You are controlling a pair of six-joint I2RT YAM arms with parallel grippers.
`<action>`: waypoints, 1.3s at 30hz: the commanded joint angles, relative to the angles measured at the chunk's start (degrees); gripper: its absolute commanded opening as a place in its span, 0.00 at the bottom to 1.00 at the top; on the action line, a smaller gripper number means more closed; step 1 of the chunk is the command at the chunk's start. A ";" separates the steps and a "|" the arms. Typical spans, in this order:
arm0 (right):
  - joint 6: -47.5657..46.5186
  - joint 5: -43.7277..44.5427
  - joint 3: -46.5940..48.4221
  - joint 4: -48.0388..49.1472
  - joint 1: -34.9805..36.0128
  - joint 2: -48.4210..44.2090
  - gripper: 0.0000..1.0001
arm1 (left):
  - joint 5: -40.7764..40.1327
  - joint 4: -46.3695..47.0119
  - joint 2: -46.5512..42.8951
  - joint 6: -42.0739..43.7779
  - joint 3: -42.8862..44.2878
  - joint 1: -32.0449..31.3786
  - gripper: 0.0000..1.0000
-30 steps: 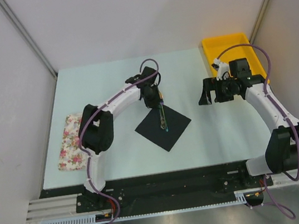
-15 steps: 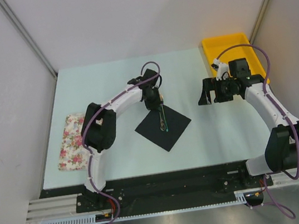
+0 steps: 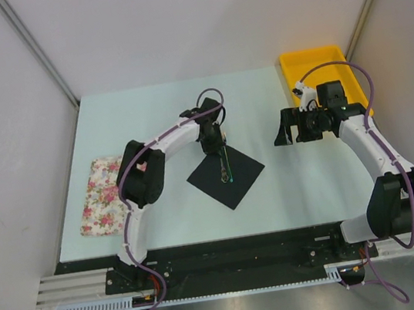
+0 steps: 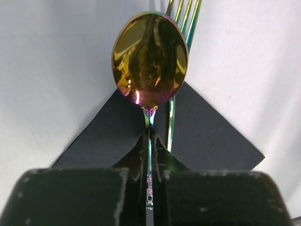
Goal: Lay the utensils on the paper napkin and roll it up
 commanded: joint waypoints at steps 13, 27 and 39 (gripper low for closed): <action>0.56 -1.68 0.41 1.28 -0.40 -0.10 1.00 | -1.17 -1.45 0.78 0.71 4.98 -0.02 0.20; 0.38 -6.69 3.75 0.49 -0.31 -0.63 1.00 | -1.44 8.52 -25.74 26.69 -6.58 -2.48 0.49; 3.98 -15.30 2.96 3.82 2.51 5.79 1.00 | 10.09 28.60 -53.64 71.86 -50.73 -22.76 0.71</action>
